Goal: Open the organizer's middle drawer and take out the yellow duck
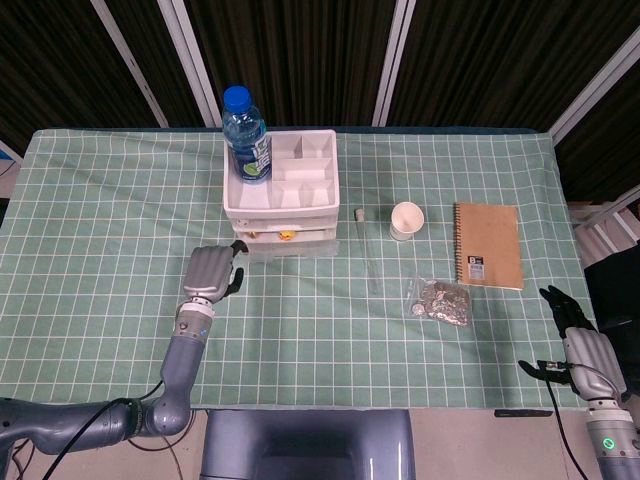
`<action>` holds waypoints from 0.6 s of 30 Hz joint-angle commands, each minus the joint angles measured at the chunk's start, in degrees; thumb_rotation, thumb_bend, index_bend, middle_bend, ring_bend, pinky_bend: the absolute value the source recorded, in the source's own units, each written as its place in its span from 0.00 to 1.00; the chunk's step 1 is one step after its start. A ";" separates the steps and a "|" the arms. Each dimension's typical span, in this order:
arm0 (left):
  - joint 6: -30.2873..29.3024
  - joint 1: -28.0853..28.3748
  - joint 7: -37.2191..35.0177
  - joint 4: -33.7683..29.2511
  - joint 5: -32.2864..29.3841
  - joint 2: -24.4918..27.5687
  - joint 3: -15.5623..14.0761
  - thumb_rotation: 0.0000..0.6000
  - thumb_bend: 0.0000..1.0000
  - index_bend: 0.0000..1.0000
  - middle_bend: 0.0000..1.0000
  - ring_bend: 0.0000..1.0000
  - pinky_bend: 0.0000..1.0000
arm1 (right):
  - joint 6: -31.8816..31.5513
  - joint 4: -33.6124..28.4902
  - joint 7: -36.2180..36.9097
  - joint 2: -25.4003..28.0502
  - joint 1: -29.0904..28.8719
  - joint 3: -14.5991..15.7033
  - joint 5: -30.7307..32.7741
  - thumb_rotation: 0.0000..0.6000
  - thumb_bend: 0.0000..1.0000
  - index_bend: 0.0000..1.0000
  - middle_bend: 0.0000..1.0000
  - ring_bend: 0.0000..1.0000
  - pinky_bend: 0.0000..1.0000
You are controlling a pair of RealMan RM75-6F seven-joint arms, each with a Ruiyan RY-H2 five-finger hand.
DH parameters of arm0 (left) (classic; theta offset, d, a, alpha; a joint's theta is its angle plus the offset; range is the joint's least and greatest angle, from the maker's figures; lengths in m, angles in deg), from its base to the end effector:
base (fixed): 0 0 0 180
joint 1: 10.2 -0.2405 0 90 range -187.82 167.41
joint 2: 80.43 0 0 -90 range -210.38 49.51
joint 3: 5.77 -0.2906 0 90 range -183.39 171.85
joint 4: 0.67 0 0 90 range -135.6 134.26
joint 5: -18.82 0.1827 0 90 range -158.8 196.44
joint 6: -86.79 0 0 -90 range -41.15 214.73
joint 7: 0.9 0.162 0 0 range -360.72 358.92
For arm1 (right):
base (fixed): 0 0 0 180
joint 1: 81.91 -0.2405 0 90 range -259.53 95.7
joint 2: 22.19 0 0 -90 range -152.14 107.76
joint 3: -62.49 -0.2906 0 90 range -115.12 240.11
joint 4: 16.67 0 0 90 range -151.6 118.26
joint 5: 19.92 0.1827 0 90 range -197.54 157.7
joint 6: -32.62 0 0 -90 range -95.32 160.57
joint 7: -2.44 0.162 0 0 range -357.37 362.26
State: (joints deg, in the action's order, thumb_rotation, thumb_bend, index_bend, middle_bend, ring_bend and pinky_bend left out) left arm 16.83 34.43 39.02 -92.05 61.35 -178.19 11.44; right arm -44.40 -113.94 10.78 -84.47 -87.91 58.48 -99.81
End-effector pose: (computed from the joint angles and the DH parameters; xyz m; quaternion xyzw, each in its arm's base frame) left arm -0.1416 0.3781 -0.0109 -0.6562 -0.4388 -0.3587 0.4982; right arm -0.3347 -0.2066 0.1902 0.5454 -0.4980 0.4000 0.5428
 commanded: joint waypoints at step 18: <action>-1.06 -1.46 0.47 -5.27 0.22 2.67 -3.08 1.00 0.47 0.39 0.99 1.00 1.00 | 0.13 -0.10 0.08 0.01 0.00 -0.05 0.23 1.00 0.08 0.00 0.00 0.00 0.23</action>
State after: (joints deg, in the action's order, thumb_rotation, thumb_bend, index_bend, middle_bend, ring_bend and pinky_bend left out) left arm 15.84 33.05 39.55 -97.17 61.45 -175.62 8.48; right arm -44.27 -114.04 10.86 -84.45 -87.91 58.44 -99.59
